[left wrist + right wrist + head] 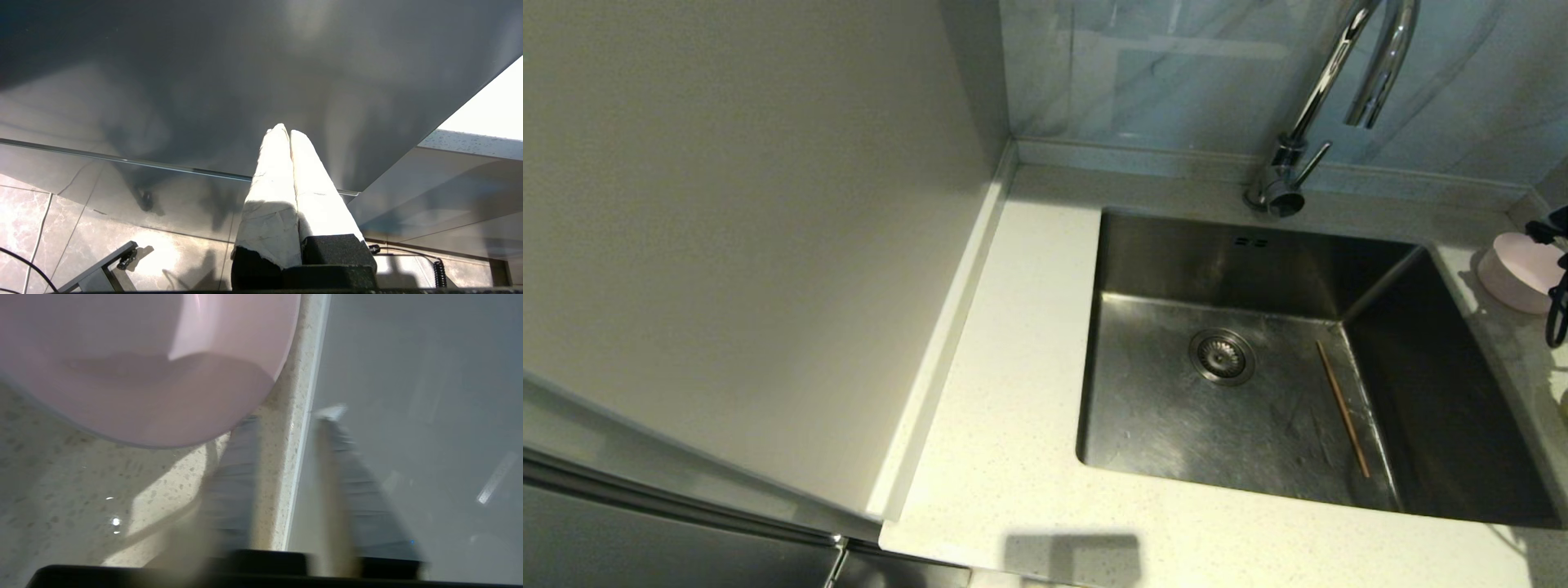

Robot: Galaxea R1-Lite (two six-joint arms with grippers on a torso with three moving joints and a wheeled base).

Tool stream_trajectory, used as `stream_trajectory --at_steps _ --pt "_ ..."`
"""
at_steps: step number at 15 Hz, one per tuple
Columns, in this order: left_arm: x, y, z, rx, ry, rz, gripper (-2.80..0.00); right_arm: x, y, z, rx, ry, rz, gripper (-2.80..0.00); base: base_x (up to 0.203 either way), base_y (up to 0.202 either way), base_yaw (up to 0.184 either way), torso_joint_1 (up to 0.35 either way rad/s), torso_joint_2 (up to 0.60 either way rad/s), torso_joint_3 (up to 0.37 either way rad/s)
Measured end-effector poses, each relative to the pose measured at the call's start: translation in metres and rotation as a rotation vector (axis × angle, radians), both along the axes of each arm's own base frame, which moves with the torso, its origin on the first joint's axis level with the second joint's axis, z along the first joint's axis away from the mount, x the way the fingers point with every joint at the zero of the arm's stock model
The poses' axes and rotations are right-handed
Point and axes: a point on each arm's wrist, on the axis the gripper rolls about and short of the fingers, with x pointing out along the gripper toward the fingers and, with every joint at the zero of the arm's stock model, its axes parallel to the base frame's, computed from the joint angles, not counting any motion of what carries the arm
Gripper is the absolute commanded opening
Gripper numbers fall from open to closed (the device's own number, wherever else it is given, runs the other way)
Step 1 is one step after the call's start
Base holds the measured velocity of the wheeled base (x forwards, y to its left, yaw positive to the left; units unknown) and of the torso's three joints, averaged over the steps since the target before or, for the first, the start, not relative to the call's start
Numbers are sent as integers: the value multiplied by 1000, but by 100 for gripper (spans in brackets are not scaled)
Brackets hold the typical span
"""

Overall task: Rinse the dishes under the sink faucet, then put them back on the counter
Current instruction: Put a bowl into the sink

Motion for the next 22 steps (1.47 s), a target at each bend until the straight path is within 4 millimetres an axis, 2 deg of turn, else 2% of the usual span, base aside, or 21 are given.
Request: stream_trajectory --at_steps 5,10,14,19,22 --pt "0 0 0 0 0 -1 -280 -6 0 5 32 -38 -8 0 0 0 0 0 0 0" --pt "0 0 0 0 0 -1 -280 -33 20 7 234 -26 -16 0 0 0 0 0 0 0" --pt "0 0 0 0 0 0 -280 -48 32 14 376 -88 -38 0 0 0 0 0 0 0" --pt "0 0 0 0 0 -1 -280 -66 40 19 459 -108 -123 0 0 0 0 0 0 0" --pt "0 0 0 0 0 -1 -280 -76 45 11 510 -64 -173 0 0 0 0 0 0 0"
